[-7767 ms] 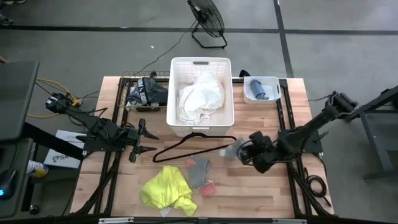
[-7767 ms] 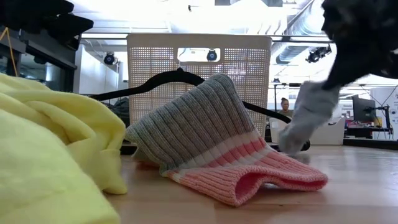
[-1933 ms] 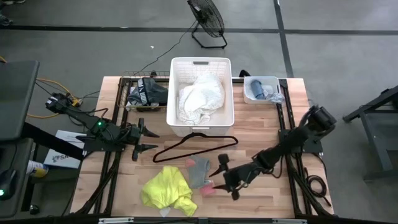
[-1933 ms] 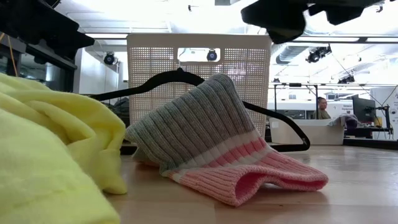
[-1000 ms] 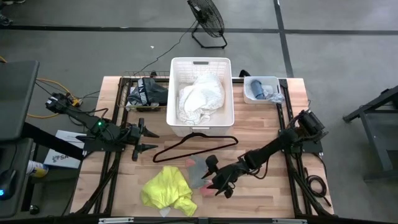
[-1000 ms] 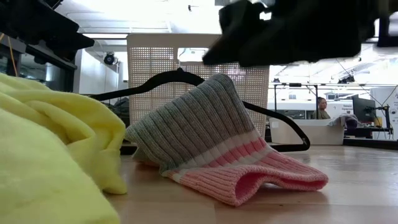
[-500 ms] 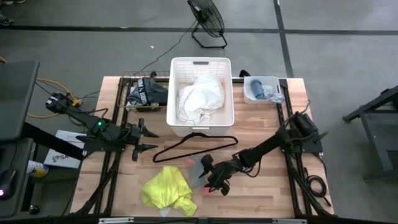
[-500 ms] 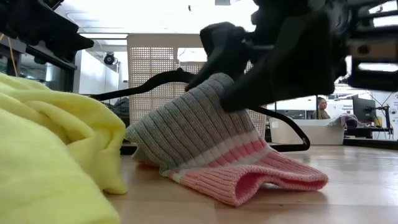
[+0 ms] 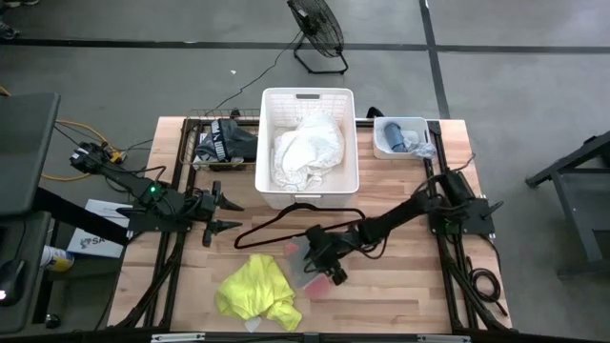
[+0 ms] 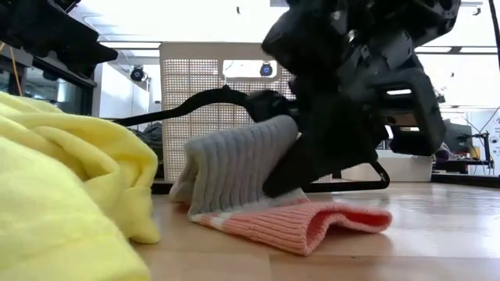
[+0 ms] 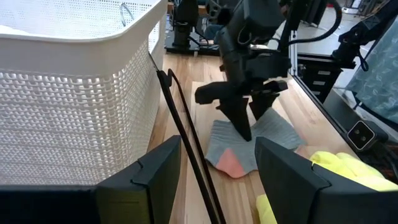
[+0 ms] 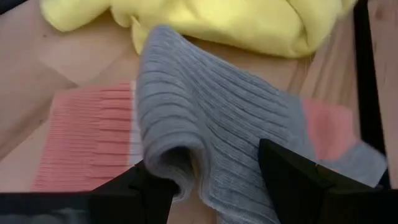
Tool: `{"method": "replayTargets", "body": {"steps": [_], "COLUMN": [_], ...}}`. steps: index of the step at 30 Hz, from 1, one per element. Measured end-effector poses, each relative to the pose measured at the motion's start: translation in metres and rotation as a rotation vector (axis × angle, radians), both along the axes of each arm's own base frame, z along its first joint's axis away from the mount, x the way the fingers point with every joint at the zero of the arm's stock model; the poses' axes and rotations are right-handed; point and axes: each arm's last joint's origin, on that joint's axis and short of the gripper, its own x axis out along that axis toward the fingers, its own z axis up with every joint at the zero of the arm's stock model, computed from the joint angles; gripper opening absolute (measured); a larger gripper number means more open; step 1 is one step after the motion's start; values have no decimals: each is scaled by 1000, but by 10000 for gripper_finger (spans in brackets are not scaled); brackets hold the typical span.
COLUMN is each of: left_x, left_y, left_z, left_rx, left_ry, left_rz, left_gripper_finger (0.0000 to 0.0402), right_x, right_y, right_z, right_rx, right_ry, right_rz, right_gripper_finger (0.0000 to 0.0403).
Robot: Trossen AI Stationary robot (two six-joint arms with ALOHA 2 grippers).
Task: Pick & Place Cloths
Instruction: Put the gray pink sock into the small white bin
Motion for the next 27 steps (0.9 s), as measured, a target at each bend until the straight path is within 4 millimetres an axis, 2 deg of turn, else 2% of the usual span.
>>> {"method": "replayTargets", "body": {"steps": [15, 19, 27], "left_x": [0, 0, 0], "left_y": [0, 0, 0], "left_z": [-1, -1, -1], "left_rx": [-8, -8, -13], "left_ry": [14, 14, 14], "left_rz": [2, 2, 3], "left_gripper_finger": [200, 200, 200], "right_x": [-7, -10, -13], "right_y": [-15, -16, -18], "right_z": [-11, -13, -17], "right_rx": [205, 227, 251], "right_ry": [277, 336, 389], "right_rz": [-303, -368, -454], "right_gripper_finger": [211, 180, 81]}}
